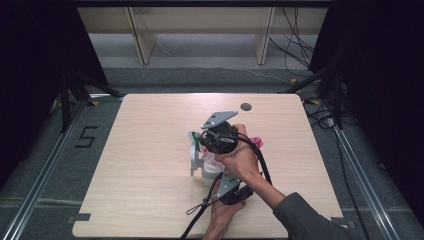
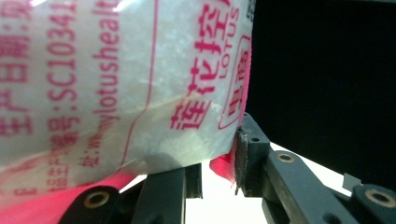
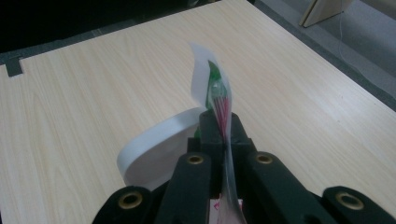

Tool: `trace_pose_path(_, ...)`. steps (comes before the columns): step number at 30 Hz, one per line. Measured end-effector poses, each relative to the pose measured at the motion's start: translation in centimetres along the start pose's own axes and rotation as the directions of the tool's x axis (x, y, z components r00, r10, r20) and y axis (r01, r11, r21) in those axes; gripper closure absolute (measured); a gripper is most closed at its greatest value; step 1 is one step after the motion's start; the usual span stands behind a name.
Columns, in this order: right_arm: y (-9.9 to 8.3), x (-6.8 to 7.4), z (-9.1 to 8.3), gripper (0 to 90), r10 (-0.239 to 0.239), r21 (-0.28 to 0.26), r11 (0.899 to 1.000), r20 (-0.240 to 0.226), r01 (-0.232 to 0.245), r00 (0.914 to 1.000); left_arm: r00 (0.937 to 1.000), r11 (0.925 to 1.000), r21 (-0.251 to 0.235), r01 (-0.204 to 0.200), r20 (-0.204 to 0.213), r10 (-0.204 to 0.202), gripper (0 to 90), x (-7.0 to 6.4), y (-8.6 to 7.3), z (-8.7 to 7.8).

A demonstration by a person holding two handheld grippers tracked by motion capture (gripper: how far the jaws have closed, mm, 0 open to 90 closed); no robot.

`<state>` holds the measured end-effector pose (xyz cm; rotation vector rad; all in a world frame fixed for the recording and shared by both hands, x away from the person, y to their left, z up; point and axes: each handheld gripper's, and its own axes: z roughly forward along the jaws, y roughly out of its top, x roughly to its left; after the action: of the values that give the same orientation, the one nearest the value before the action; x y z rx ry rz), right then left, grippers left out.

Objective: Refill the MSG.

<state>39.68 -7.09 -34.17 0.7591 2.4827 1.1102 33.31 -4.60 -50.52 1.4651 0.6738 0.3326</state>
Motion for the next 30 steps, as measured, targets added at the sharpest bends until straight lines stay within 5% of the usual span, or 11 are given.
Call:
trace_pose_path(16,0.19,-0.37,0.01,89.9,0.013,-0.004,1.0,-0.001,-0.013,0.9999,1.0,1.0,-0.001,-0.001,0.005,0.001,74.6,0.07,0.06,-0.05)
trace_pose_path(17,0.2,-0.33,-0.04,89.9,0.018,-0.015,1.0,-0.001,-0.018,0.9998,0.9994,0.9988,-0.037,0.032,0.013,-0.032,74.6,-0.13,0.06,0.13)
trace_pose_path(18,0.27,-0.36,-0.27,90.0,0.017,-0.009,1.0,-0.005,-0.017,0.9998,1.0,1.0,-0.007,-0.003,0.009,0.003,74.5,0.14,0.1,-0.06)
trace_pose_path(23,0.3,-0.11,-0.48,89.9,0.007,-0.007,1.0,-0.012,-0.007,0.9999,0.9999,1.0,-0.001,0.004,0.009,-0.004,74.3,0.24,0.0,-0.01)
trace_pose_path(24,0.17,-0.01,-0.26,89.9,-0.004,-0.022,1.0,0.001,0.004,1.0,0.9993,0.9992,-0.021,0.035,0.014,-0.035,74.3,0.04,-0.05,0.14)
trace_pose_path(25,0.05,-0.08,-0.05,89.9,-0.023,0.003,1.0,-0.012,0.023,0.9997,0.9999,1.0,0.003,0.008,0.012,-0.008,74.3,0.16,-0.08,0.04)
trace_pose_path(30,0.0,-0.11,0.03,89.9,-0.012,0.005,1.0,-0.009,0.013,0.9999,0.9999,1.0,0.002,0.008,0.013,-0.008,74.3,0.15,-0.06,0.04)
